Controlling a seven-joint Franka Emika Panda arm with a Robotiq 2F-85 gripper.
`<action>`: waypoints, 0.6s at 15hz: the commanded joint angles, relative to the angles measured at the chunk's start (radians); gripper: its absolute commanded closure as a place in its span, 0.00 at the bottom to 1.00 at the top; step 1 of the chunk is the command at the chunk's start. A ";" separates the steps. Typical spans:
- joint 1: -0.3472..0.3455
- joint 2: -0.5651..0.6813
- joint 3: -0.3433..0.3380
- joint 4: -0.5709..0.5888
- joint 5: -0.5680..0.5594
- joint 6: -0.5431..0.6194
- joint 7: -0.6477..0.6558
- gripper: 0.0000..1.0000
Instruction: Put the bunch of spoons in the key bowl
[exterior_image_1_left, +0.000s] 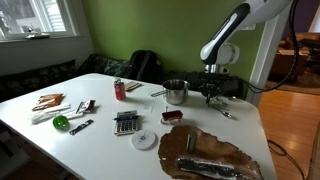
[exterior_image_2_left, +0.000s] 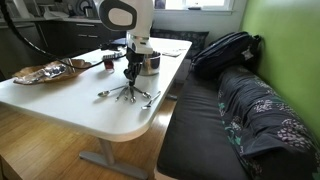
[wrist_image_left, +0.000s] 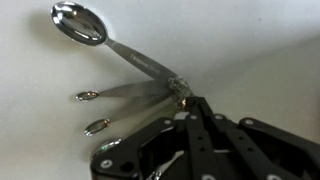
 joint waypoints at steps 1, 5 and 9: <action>0.013 -0.067 -0.001 -0.049 -0.010 0.001 -0.003 0.99; 0.013 -0.183 0.055 -0.130 0.020 0.025 -0.099 0.99; 0.014 -0.308 0.114 -0.206 0.059 0.042 -0.222 0.99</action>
